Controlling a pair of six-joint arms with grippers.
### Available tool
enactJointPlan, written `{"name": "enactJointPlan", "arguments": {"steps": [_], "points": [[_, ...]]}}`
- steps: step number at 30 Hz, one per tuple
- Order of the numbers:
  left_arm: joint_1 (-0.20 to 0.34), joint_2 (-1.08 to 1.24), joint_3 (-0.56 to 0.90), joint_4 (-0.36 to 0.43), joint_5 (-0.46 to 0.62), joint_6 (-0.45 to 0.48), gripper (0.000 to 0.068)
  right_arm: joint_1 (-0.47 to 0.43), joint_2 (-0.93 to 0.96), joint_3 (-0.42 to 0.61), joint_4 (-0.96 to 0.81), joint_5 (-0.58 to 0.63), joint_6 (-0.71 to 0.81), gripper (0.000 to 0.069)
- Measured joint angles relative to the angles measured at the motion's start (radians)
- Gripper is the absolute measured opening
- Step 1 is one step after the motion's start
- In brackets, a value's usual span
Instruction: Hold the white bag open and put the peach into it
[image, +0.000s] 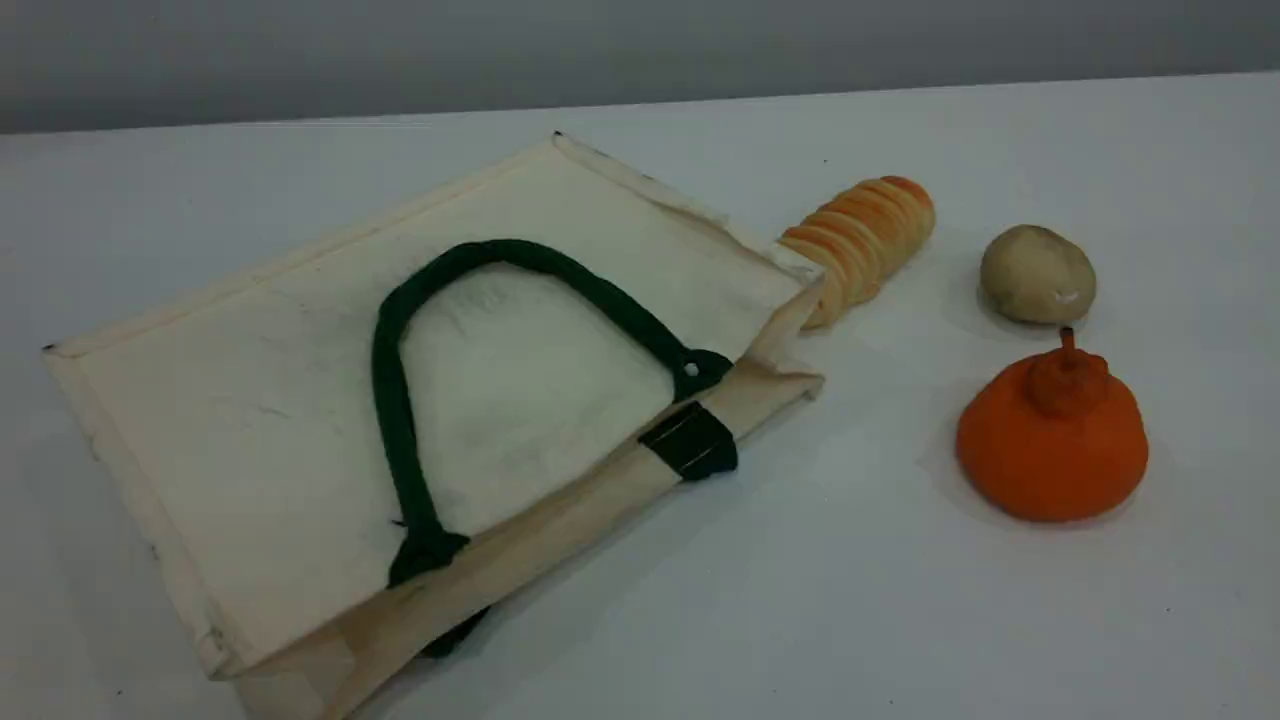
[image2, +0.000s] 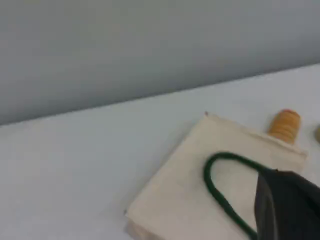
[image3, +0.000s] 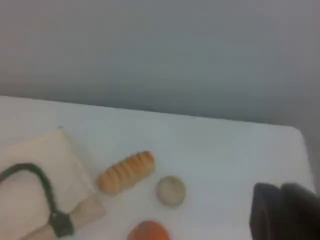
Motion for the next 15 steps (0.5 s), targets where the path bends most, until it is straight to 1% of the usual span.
{"name": "enactJointPlan", "arguments": {"steps": [4, 7, 10, 12, 15], "points": [[0.0, -0.135, 0.136, -0.037, 0.0, 0.001, 0.0009, 0.0, -0.116, 0.128, 0.03, 0.0, -0.005, 0.0017], [0.0, -0.226, 0.23, -0.045, 0.0, 0.002, 0.001, 0.0, -0.211, 0.236, 0.043, -0.001, -0.033, 0.0018], [0.0, -0.307, 0.323, -0.088, 0.0, 0.002, 0.001, 0.0, -0.306, 0.35, 0.072, -0.001, -0.045, 0.002], [0.0, -0.354, 0.379, -0.1, 0.0, 0.002, 0.001, 0.0, -0.371, 0.424, 0.075, -0.035, -0.074, 0.002], [0.0, -0.39, 0.456, -0.099, 0.0, 0.028, 0.001, 0.0, -0.446, 0.53, 0.073, -0.088, -0.103, 0.002]]}}
